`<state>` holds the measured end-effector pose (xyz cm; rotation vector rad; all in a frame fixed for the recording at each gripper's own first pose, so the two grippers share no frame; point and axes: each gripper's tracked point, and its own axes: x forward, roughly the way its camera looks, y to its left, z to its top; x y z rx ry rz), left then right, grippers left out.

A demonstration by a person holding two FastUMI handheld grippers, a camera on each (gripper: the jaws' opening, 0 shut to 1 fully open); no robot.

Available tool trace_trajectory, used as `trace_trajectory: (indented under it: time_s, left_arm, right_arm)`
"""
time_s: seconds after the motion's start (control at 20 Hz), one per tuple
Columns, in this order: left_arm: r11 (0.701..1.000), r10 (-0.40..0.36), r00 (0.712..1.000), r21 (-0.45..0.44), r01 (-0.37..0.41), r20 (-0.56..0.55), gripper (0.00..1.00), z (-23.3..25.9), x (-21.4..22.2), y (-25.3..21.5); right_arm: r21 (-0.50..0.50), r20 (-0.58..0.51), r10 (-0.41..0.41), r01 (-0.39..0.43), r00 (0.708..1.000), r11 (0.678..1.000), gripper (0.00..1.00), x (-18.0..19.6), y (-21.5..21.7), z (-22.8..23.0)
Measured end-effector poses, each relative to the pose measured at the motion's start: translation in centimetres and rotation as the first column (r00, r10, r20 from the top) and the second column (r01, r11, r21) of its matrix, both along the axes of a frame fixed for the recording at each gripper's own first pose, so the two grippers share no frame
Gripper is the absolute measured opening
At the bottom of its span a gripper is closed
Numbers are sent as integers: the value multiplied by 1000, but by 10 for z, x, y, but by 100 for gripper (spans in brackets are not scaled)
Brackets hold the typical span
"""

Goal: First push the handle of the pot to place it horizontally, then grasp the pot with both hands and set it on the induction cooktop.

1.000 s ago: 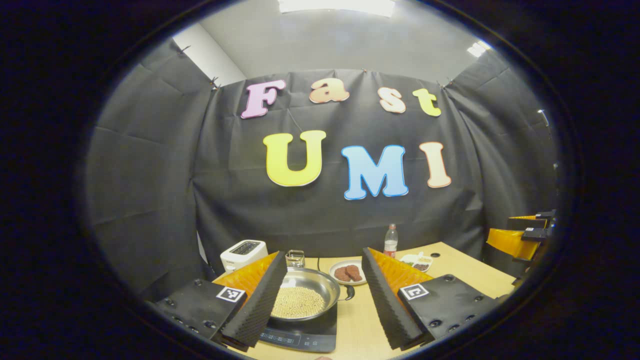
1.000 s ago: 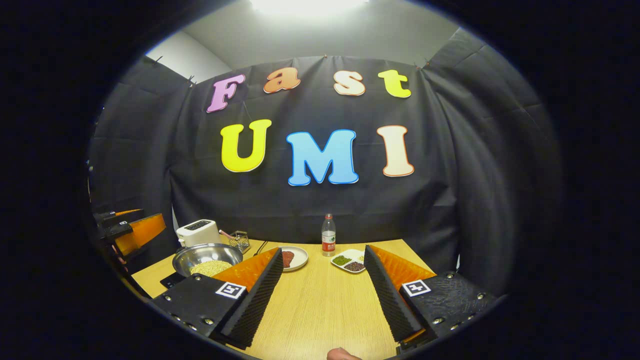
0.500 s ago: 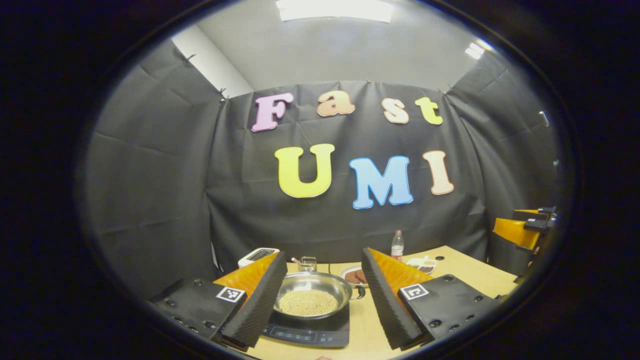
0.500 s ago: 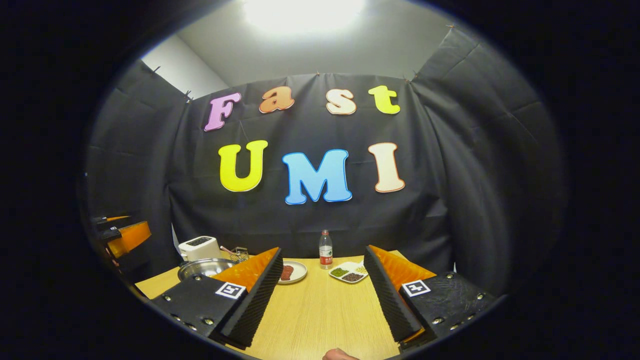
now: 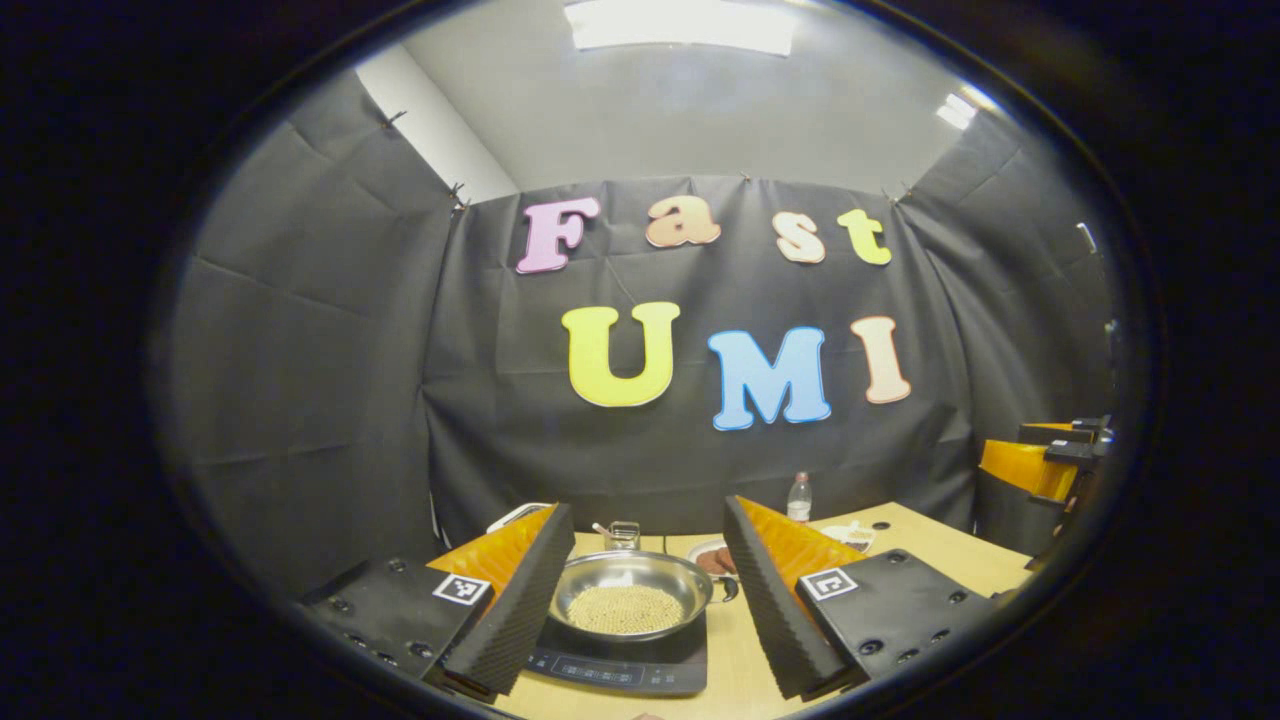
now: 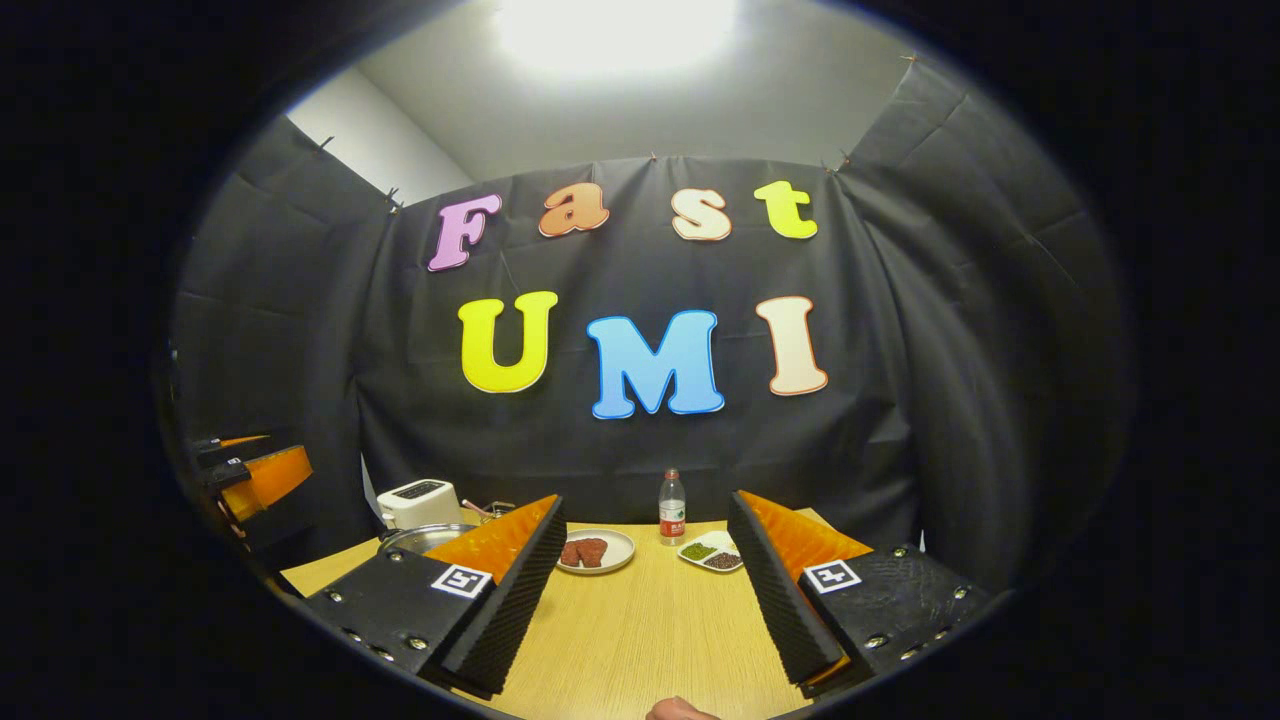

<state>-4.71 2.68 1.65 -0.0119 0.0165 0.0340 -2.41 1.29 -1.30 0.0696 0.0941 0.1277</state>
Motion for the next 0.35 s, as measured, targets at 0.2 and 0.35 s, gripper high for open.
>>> trace_trajectory:
  time_s: [0.2,0.35]
  left_arm:
    - [1000,-3,1000,8,2,7,94,3,3,5]
    - [1000,-9,1000,3,9,9,94,4,7,7]
  right_arm:
    - [23,12,-10,10,1000,1000,98,4,5,9]
    - [24,16,-16,15,1000,1000,98,5,6,10]
